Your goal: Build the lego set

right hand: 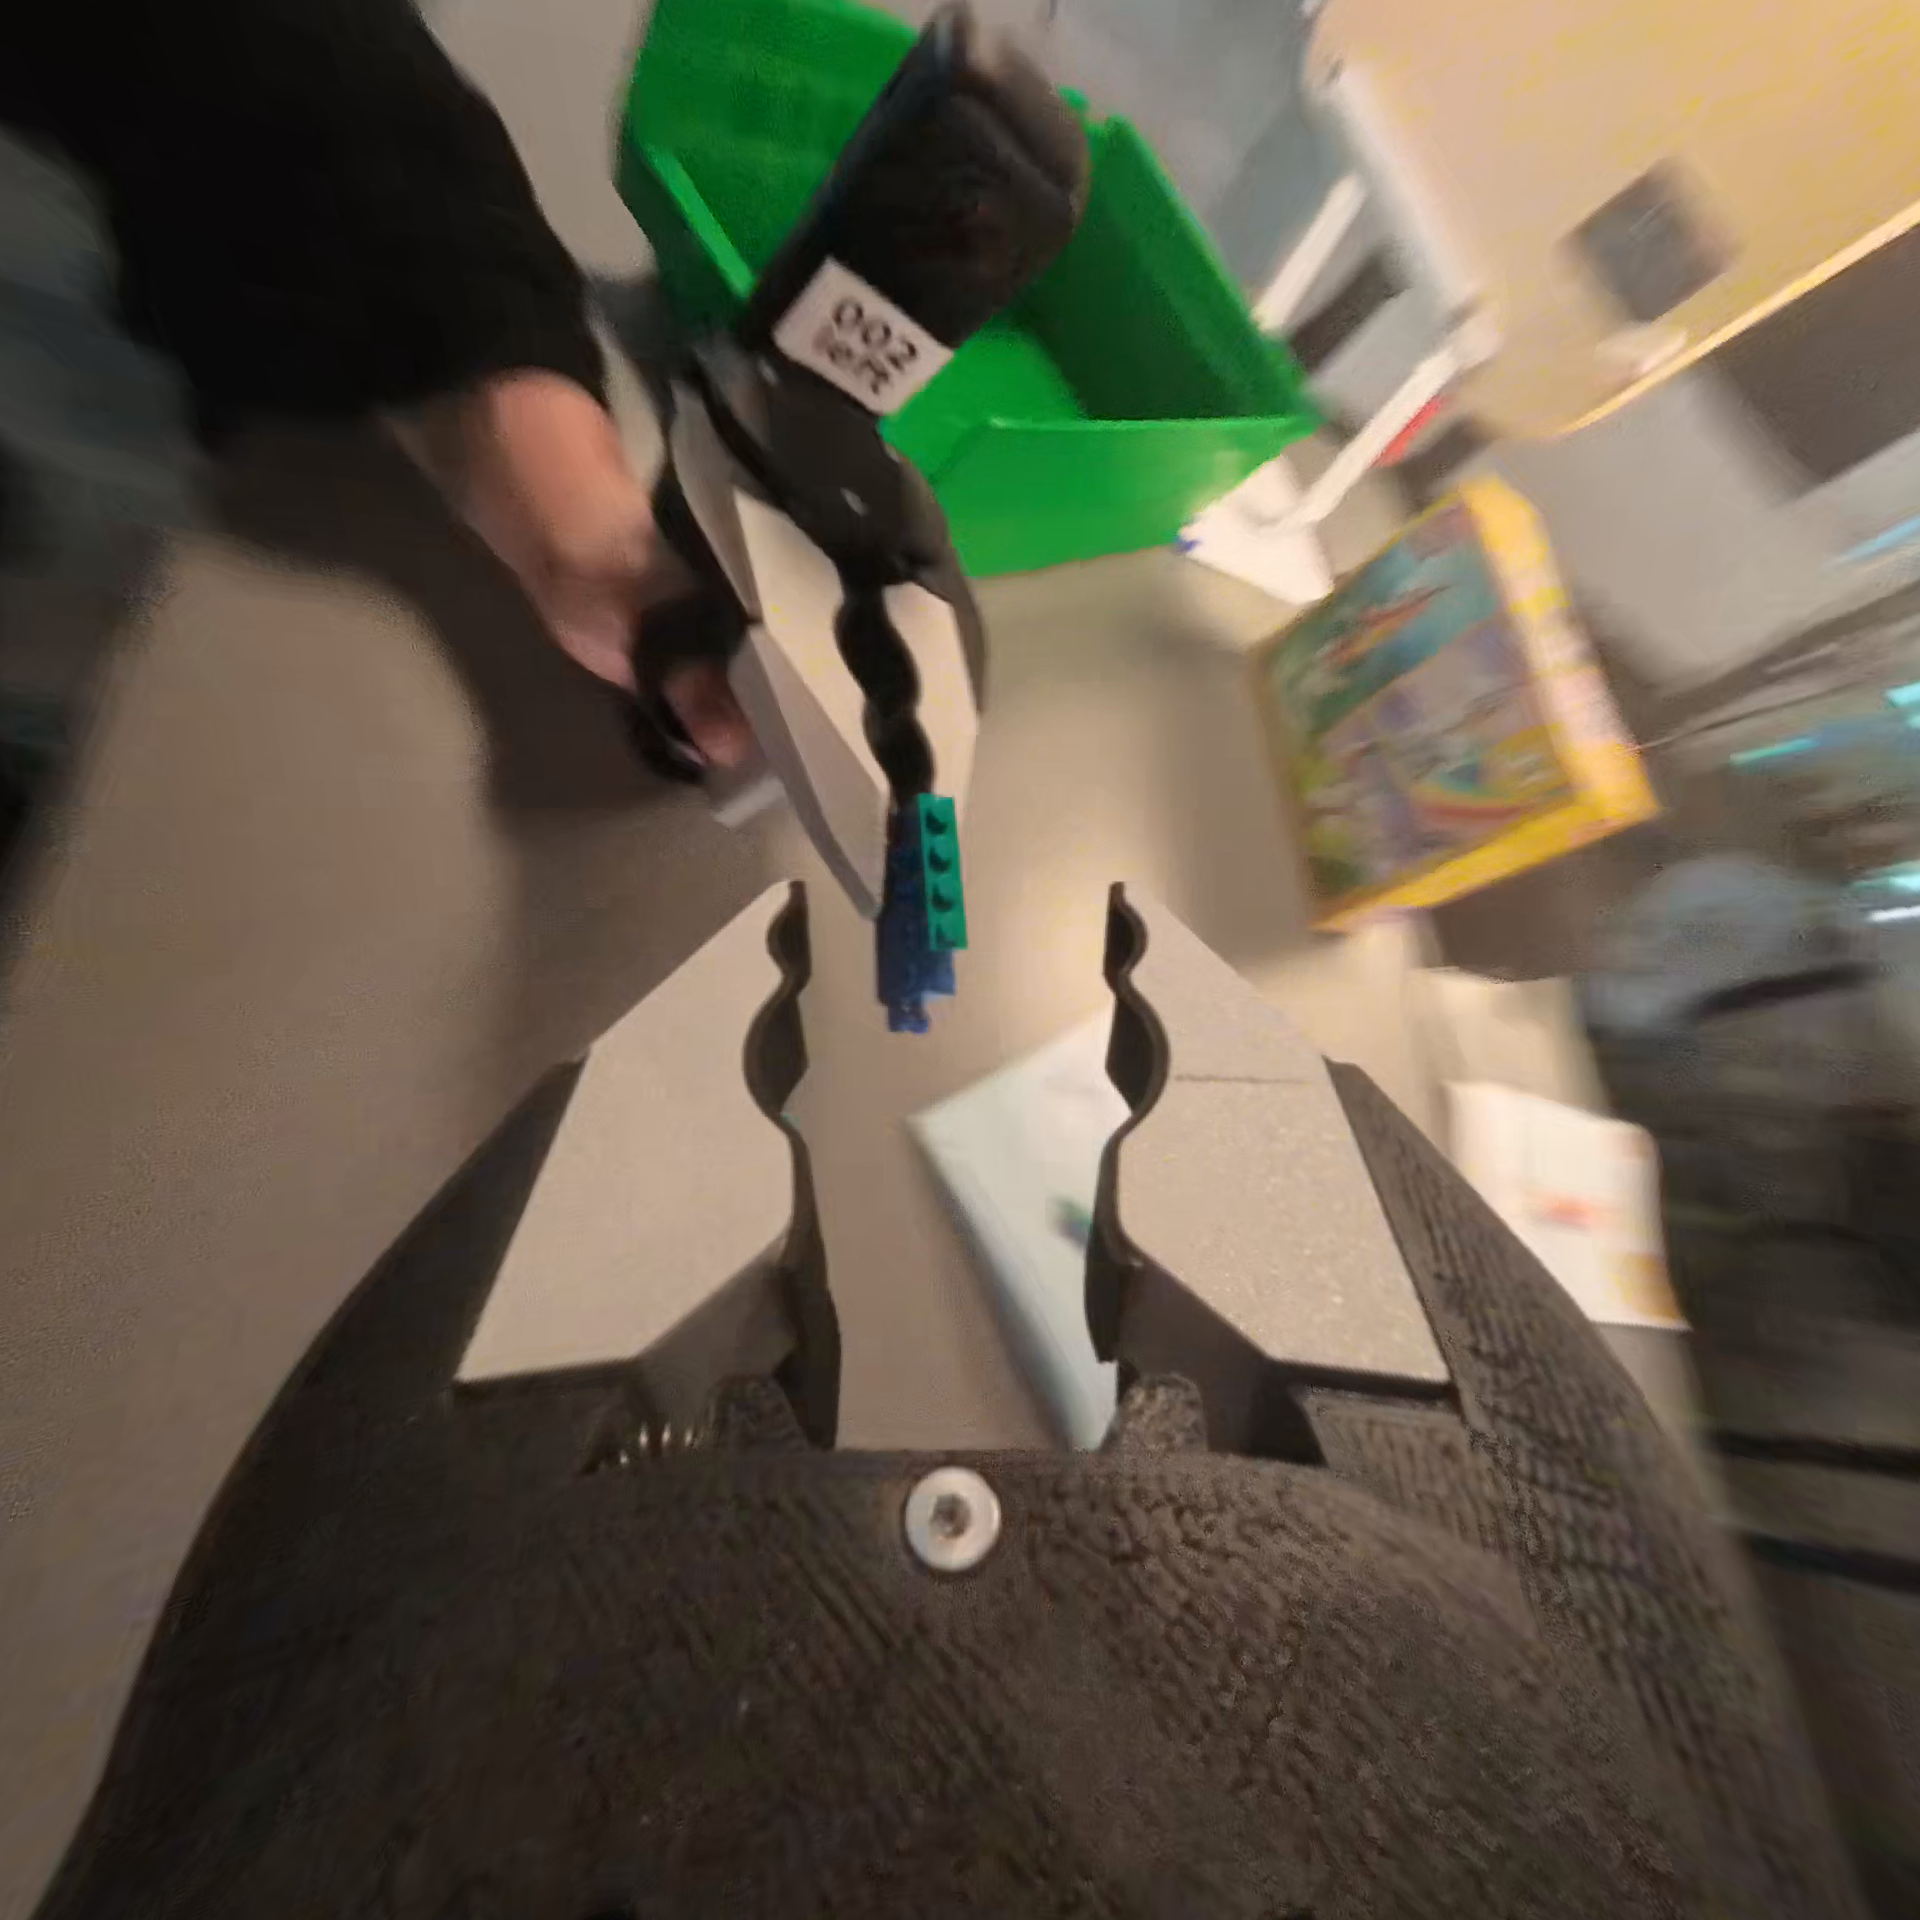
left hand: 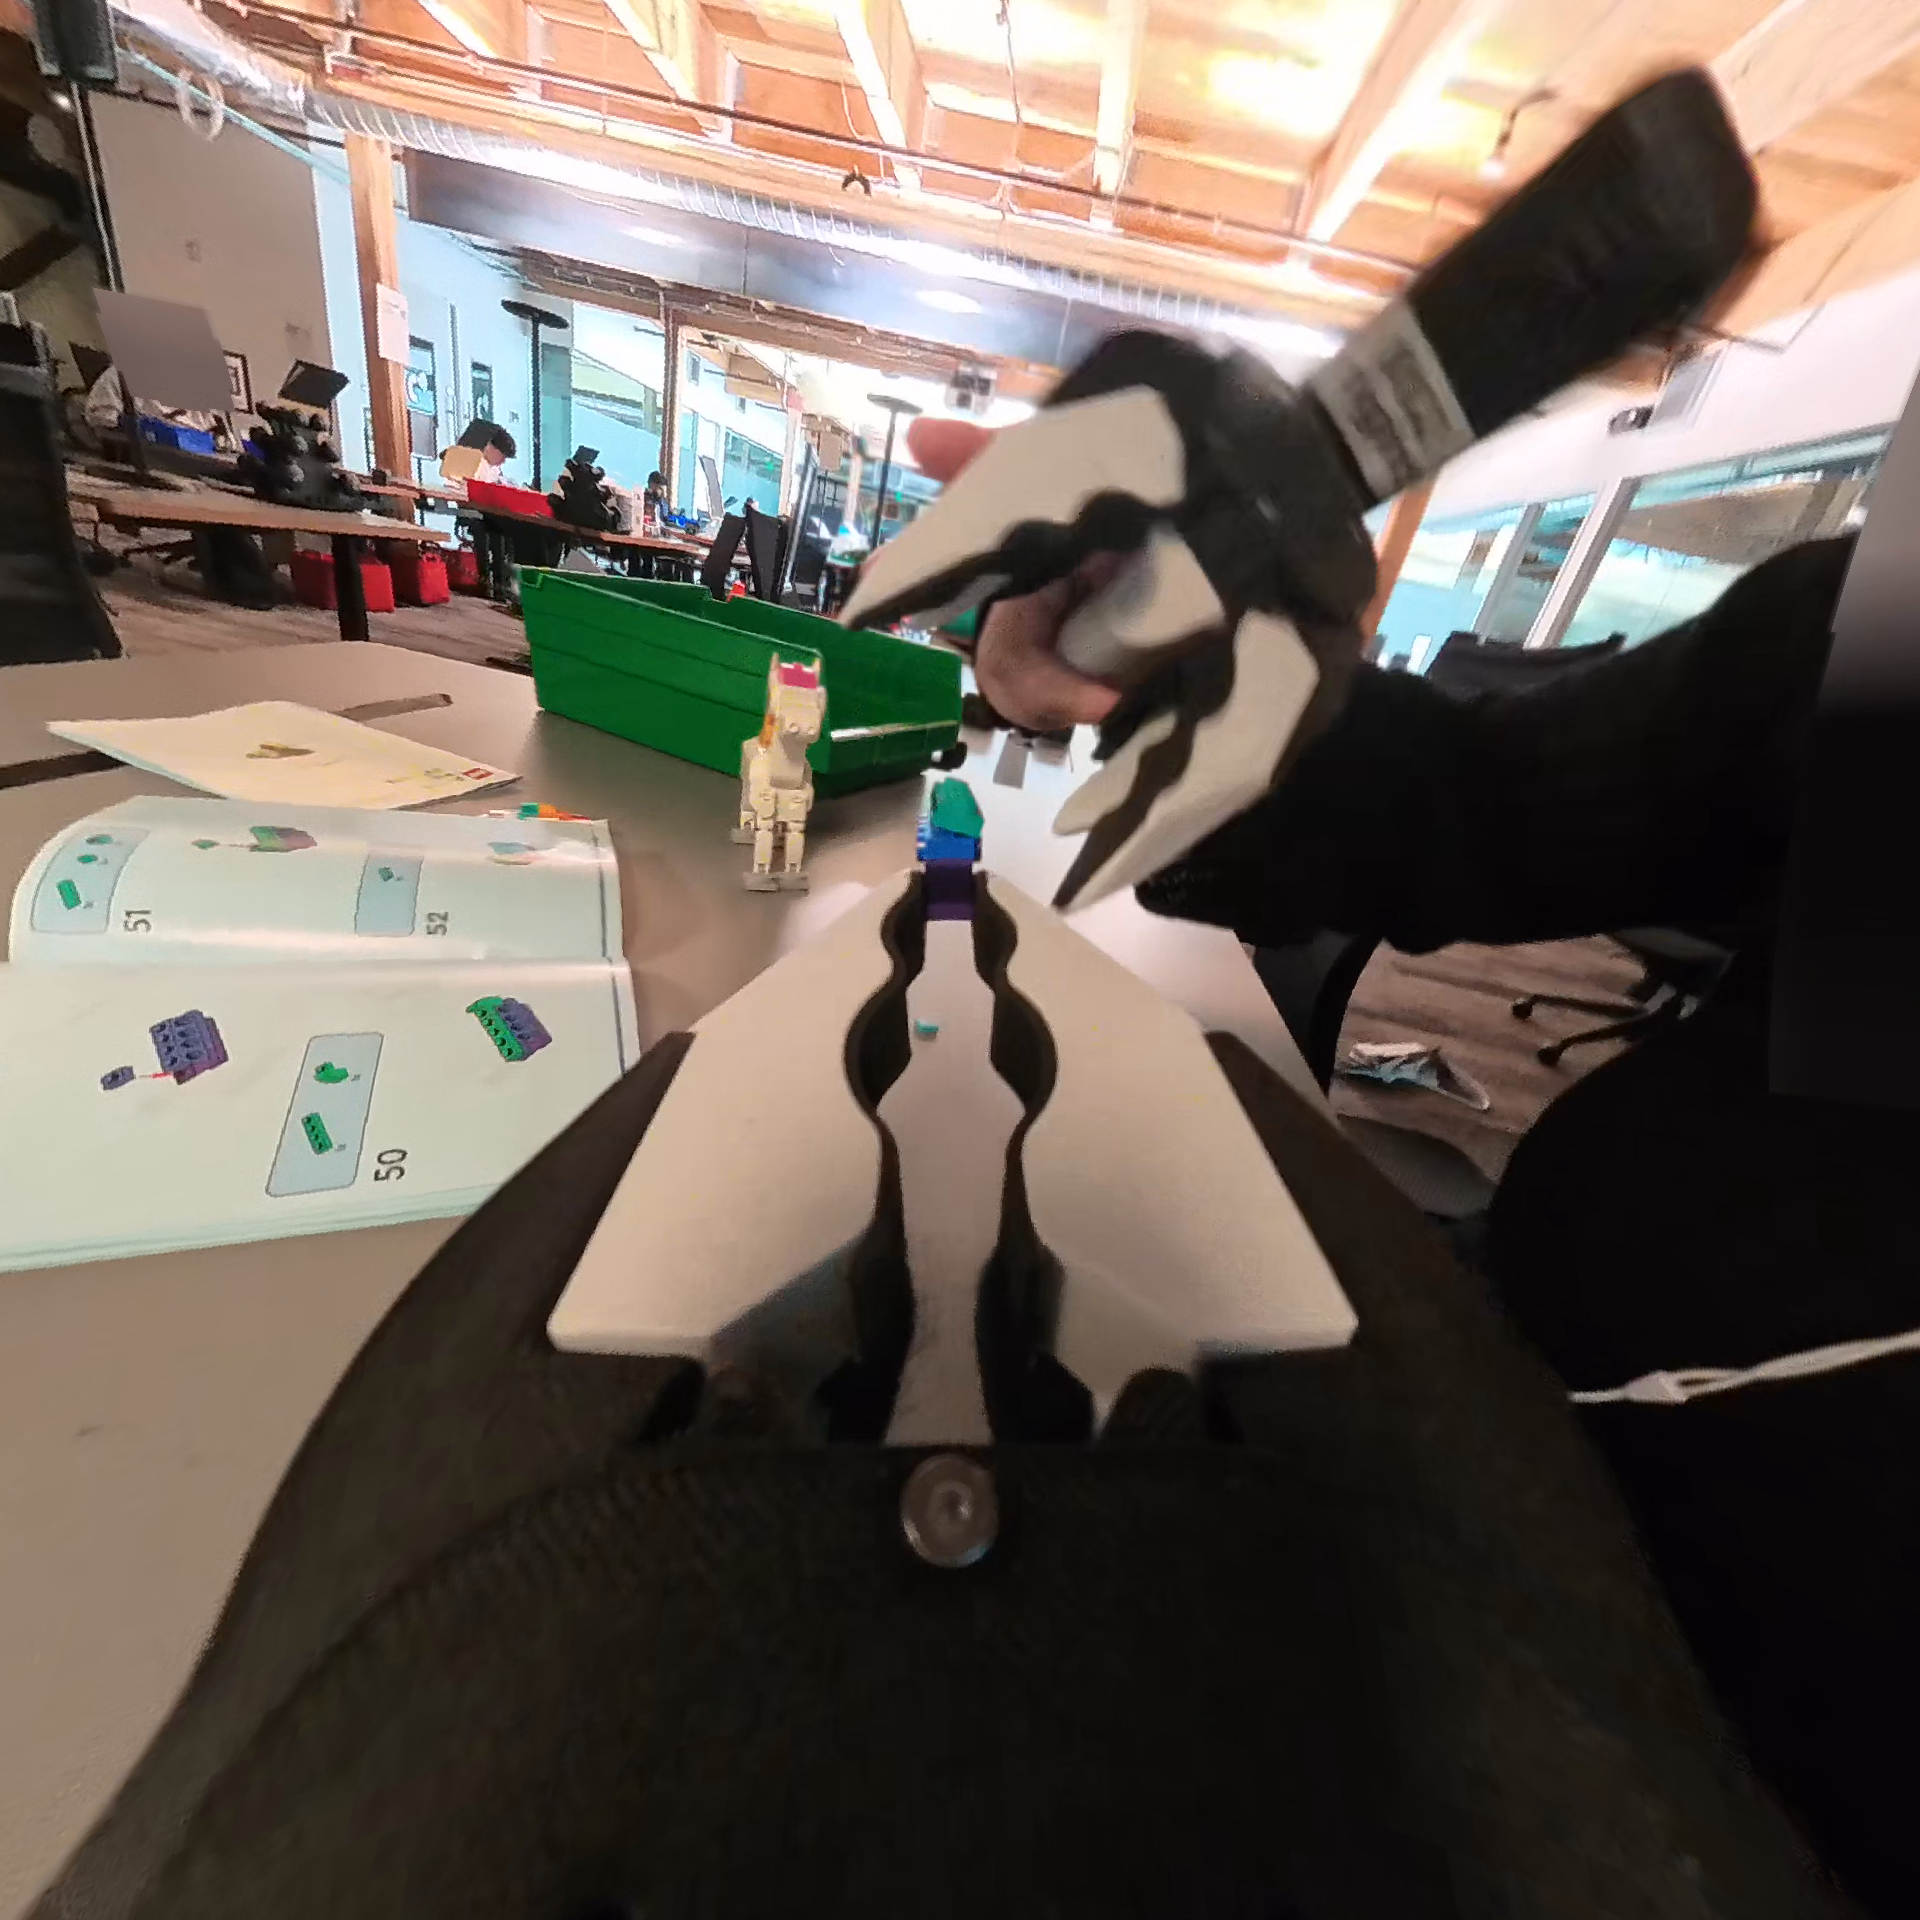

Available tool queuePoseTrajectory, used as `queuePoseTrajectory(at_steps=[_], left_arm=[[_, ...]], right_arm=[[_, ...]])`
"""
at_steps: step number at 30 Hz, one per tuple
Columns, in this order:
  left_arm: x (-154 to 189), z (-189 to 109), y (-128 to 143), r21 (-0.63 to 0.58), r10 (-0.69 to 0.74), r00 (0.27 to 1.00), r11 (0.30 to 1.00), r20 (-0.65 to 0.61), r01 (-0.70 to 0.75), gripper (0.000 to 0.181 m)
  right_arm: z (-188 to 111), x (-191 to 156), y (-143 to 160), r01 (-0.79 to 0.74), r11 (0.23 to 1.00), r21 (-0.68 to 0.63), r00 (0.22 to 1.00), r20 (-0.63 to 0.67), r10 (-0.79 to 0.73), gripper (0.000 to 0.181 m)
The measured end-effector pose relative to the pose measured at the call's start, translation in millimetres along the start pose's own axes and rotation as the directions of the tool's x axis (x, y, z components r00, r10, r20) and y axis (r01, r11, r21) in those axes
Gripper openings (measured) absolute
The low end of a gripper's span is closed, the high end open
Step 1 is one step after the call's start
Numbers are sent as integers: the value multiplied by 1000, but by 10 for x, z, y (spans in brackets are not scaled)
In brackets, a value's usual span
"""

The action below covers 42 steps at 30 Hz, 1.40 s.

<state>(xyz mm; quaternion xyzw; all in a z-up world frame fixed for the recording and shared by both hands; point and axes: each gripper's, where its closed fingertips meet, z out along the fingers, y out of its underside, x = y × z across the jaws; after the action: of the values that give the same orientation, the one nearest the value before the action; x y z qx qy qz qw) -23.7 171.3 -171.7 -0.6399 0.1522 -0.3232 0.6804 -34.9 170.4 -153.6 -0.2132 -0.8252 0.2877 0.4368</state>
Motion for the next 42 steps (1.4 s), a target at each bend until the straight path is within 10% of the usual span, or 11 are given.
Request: queuePoseTrajectory(at_steps=[3,7,18,42], left_arm=[[-46,-13,-10,14,-45,999,999,6,44,8],[-60,-18,-9,16,-63,998,998,7,62,8],[-113,-19,23,8,-101,995,995,22,101,8],[-108,35,134,-74,-50,997,996,59,55,8]], right_arm=[[79,0,23,400,902,-165,877,-217,-428,60],[167,-4,42,544,777,-317,720,-298,-626,58],[314,53,140,553,715,-427,646,-323,-692,30],[309,-31,206,460,816,-351,782,-275,-559,23]])
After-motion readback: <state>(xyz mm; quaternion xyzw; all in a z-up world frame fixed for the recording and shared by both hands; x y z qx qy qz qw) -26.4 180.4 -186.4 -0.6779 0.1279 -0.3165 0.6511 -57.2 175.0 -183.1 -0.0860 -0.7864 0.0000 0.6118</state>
